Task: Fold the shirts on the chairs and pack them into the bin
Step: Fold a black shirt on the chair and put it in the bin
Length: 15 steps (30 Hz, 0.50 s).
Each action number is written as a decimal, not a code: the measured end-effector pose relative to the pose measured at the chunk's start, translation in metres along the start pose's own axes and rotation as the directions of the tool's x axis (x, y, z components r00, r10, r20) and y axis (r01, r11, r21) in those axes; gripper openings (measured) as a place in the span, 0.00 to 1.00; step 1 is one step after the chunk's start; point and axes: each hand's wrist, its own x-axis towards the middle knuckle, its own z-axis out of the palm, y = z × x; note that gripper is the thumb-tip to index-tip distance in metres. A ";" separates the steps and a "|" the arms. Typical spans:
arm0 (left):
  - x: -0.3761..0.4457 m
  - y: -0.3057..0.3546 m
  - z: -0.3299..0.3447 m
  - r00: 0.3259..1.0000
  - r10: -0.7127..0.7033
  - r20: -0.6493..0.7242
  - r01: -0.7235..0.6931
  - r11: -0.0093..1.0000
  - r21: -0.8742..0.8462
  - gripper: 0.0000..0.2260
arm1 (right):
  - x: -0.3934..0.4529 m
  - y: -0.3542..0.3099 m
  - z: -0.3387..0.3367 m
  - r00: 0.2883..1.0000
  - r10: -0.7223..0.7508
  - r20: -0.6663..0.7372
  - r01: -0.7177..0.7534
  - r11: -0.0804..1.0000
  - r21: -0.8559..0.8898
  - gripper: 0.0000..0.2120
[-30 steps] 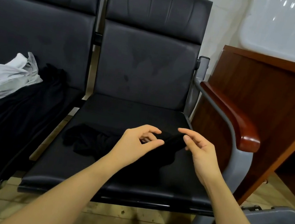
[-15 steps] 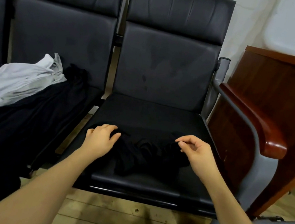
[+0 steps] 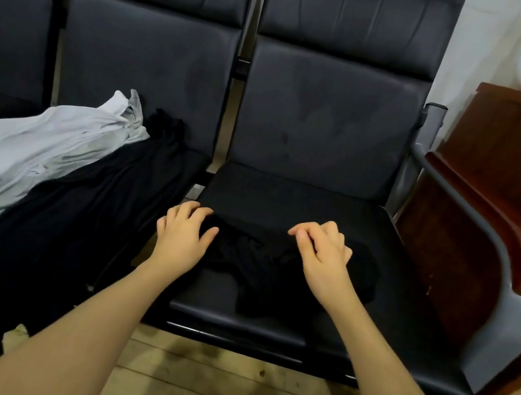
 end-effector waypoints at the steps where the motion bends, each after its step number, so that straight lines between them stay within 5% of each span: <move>1: 0.000 -0.003 -0.002 0.999 -0.013 0.048 0.013 1.000 -0.008 0.19 | 0.003 -0.004 0.007 1.000 -0.013 0.025 0.014 0.998 -0.061 0.07; 4: -0.001 -0.011 -0.006 0.984 -0.002 0.178 0.027 0.990 -0.138 0.19 | 0.008 -0.013 0.028 0.992 -0.079 0.094 0.097 0.974 -0.204 0.10; 9: -0.006 -0.015 -0.011 0.986 0.060 0.157 -0.022 0.972 -0.234 0.17 | 0.013 -0.013 0.055 0.992 -0.009 0.122 0.059 0.909 -0.413 0.16; 15: -0.001 -0.008 -0.019 0.998 0.037 0.057 -0.013 0.922 -0.386 0.14 | 0.018 -0.006 0.050 0.988 0.041 -0.147 -0.049 0.998 -0.048 0.04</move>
